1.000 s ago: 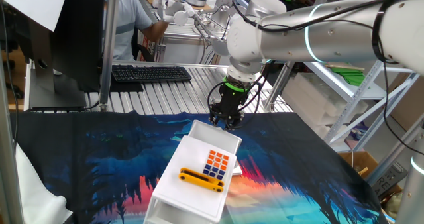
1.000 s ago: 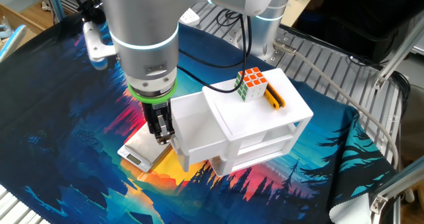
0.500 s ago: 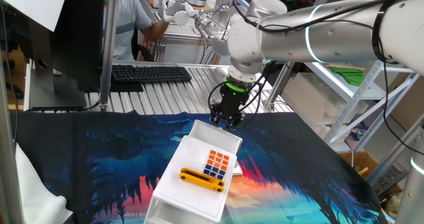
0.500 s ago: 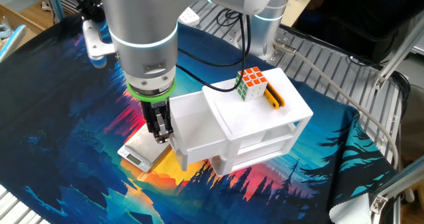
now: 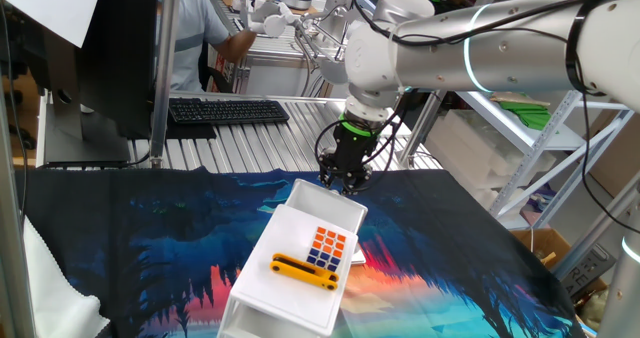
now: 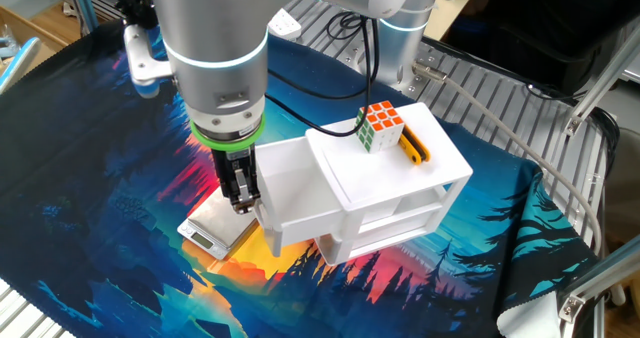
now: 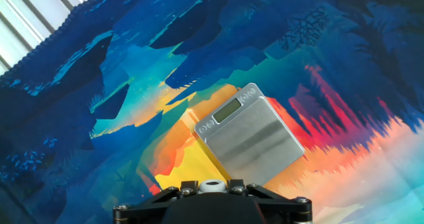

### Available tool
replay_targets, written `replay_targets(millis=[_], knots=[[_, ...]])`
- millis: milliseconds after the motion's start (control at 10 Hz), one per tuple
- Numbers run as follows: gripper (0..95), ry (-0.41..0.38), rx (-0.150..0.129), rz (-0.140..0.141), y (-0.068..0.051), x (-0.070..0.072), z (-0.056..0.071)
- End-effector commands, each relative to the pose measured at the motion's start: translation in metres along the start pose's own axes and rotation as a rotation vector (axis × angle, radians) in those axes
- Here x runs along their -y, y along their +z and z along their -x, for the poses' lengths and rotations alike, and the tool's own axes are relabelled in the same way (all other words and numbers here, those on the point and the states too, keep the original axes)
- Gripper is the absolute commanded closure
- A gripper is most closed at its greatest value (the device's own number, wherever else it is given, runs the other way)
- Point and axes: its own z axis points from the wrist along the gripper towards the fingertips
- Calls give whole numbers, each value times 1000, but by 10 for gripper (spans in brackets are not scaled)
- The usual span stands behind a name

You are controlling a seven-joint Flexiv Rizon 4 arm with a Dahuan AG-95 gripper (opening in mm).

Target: Grasp the handle and open the drawer

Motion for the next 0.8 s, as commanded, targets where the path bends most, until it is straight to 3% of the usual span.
replay_targets(millis=[100, 400, 800], knots=[[950, 18, 5, 3, 0, 1, 1], [950, 36, 25, -7, 1, 5, 4], [950, 58, 18, 7, 0, 11, 9]])
